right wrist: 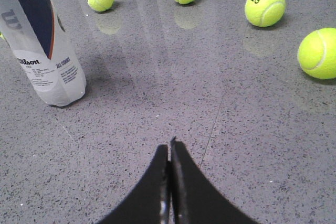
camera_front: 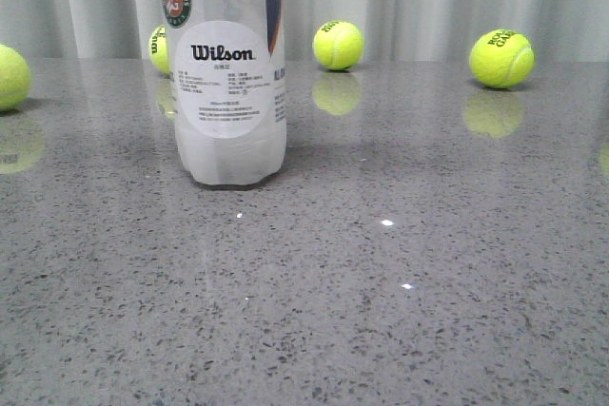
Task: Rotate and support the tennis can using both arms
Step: 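Lower the can's bottom onto the table and stand it upright, then open the left gripper and raise it off the upright can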
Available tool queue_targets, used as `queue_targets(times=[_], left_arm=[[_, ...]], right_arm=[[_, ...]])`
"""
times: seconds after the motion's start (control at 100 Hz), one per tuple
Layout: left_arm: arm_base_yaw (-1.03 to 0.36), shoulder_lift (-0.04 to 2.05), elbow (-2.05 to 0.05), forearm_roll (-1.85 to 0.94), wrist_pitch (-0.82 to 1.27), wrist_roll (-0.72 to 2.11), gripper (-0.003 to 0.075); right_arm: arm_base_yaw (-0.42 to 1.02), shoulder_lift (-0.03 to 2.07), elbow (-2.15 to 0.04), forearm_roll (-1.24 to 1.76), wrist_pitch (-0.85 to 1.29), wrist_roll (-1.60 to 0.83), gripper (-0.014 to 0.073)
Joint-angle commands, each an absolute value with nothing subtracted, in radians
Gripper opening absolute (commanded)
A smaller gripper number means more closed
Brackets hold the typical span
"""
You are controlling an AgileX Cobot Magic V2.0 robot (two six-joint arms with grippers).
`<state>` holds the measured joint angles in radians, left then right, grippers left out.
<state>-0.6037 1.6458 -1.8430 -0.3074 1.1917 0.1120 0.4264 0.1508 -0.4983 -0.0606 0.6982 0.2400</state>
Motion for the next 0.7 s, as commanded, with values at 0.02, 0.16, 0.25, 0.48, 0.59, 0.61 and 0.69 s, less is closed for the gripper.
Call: queue_targets(times=[0.02, 0.16, 0.25, 0.48, 0.59, 0.61, 0.69], left_arm=[[-0.639, 1.608, -1.880, -0.347, 1.121, 0.116, 0.0513], [-0.647, 1.608, -1.880, -0.343, 1.116, 0.116, 0.0513], [-0.647, 1.608, -1.880, -0.343, 1.113, 0.116, 0.0513], [-0.647, 1.554, -1.880, -0.308, 1.038, 0.118, 0.0477], [-0.647, 1.489, -1.873, -0.246, 0.977, 0.118, 0.0375], [-0.647, 1.475, -1.866, -0.238, 0.967, 0.118, 0.0347], [-0.647, 1.413, -1.831, -0.213, 0.936, 0.118, 0.0220]], right_arm=[[0.421, 0.162, -0.521, -0.065, 0.617, 0.238, -0.0066], [0.421, 0.162, -0.521, -0.065, 0.617, 0.238, -0.0066], [0.421, 0.162, -0.521, -0.065, 0.617, 0.238, -0.0066], [0.421, 0.162, -0.521, -0.065, 0.617, 0.238, -0.0066], [0.421, 0.162, -0.521, -0.065, 0.617, 0.238, -0.0066], [0.421, 0.162, -0.521, -0.065, 0.617, 0.238, -0.0066], [0.421, 0.162, -0.521, -0.065, 0.617, 0.238, -0.0066]])
